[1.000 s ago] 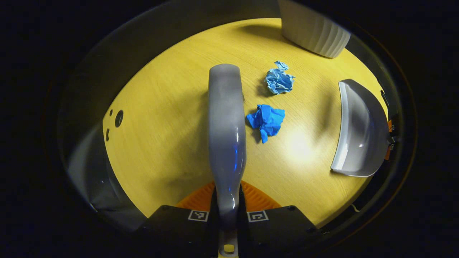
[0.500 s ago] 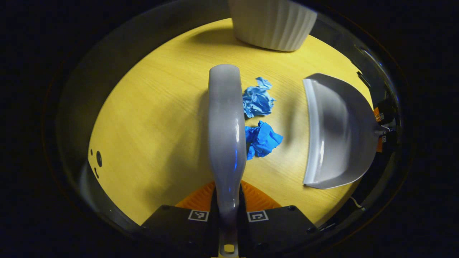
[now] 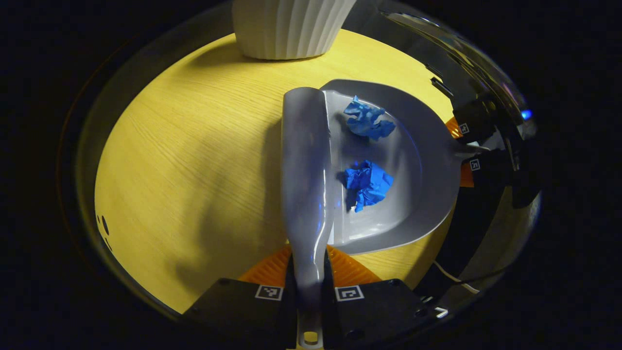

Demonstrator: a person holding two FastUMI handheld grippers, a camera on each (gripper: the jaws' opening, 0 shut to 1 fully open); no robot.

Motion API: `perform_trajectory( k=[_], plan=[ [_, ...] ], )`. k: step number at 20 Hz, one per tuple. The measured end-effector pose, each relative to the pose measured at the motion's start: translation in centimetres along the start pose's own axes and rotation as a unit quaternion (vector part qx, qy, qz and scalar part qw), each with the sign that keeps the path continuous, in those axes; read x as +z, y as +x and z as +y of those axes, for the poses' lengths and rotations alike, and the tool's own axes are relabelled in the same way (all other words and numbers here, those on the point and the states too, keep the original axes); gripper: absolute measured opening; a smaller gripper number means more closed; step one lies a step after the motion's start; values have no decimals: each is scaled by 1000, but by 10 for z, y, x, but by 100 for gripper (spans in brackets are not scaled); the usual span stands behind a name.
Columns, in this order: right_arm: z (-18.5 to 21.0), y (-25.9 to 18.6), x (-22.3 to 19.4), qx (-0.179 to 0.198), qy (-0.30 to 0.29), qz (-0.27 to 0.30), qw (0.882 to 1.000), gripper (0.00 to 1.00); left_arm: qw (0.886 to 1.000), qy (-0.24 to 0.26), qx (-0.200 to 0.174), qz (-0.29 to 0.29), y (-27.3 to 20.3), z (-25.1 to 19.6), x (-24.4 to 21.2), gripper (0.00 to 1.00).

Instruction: Pick up the small broom and dustpan from the desktop, sweep the trash into the dustpan with the broom, and then empty the trash into the garbage bin.

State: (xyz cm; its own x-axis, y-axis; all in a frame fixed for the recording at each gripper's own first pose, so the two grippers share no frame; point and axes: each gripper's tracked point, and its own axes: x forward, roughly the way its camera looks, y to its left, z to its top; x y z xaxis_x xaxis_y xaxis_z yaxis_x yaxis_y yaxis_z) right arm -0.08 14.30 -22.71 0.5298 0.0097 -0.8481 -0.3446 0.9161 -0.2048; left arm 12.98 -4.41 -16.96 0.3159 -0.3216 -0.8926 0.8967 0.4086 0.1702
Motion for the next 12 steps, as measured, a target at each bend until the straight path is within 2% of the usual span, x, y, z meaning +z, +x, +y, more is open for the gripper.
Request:
perform_trajectory(
  k=[3,4,5,6,7,8,12],
  plan=[
    [0,0,3,1,3,-23,1000,37,998,-39,41,-9,-6,21,-7,24],
    [0,0,3,5,7,-30,999,42,997,-60,52,-11,-7,26,-13,24],
    [1,1,4,6,14,-36,999,36,995,-80,63,-14,-7,33,-21,24],
    [1,-1,3,8,24,-34,999,35,992,-100,69,-14,-5,38,-30,24],
    [2,-4,3,8,32,-32,999,41,990,-119,71,-14,-4,42,-42,24],
    [1,-7,5,6,38,-32,999,35,988,-134,75,-13,0,47,-56,24],
    [0,-39,16,-1,77,-54,996,34,983,-160,87,-24,11,49,-69,24]
  ],
)
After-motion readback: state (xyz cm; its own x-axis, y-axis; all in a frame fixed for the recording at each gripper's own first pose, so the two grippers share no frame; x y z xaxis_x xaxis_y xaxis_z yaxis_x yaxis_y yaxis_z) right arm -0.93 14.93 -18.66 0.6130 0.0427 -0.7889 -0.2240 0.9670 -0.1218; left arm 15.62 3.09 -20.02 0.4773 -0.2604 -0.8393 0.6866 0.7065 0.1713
